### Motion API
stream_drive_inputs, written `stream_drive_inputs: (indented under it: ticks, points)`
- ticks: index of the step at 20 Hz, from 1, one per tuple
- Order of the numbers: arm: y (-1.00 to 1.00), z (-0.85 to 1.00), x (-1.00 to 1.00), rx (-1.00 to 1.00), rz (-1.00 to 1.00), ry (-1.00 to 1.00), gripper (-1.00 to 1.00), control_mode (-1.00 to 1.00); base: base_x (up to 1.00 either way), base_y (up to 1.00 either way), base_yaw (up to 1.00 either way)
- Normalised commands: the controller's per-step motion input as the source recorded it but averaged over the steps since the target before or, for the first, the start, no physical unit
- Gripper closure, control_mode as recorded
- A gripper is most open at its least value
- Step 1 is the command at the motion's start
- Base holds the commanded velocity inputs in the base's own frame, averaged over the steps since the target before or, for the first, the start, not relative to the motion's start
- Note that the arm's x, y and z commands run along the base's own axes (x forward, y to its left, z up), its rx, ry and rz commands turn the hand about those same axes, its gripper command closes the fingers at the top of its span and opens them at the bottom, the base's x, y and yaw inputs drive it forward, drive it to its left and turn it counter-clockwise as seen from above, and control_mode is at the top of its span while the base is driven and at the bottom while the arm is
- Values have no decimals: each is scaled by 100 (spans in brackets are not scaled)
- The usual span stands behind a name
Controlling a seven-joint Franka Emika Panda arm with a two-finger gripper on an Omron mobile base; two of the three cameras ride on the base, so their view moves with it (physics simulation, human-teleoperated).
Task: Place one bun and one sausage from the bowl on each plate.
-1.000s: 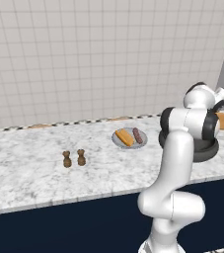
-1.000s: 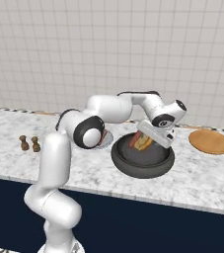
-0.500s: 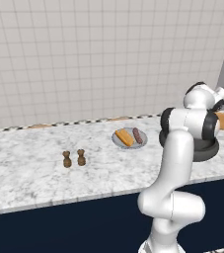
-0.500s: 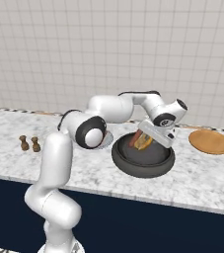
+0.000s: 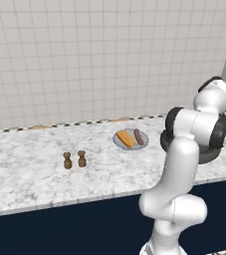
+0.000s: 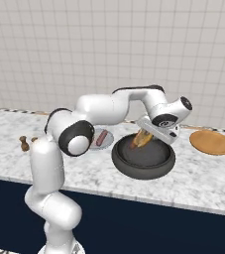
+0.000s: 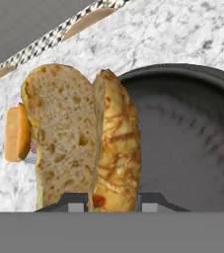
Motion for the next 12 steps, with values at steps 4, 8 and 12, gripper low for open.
stream_drive_inputs:
  ticks: [4, 8, 12]
  points:
    - [69, 77, -97, -41, 0, -2, 100, -100, 0, 0, 0]
    - [63, 30, -87, -38, 2, 2, 100, -100, 0, 0, 0]
    - [65, 11, -40, -22, 0, 3, 100, -100, 0, 0, 0]
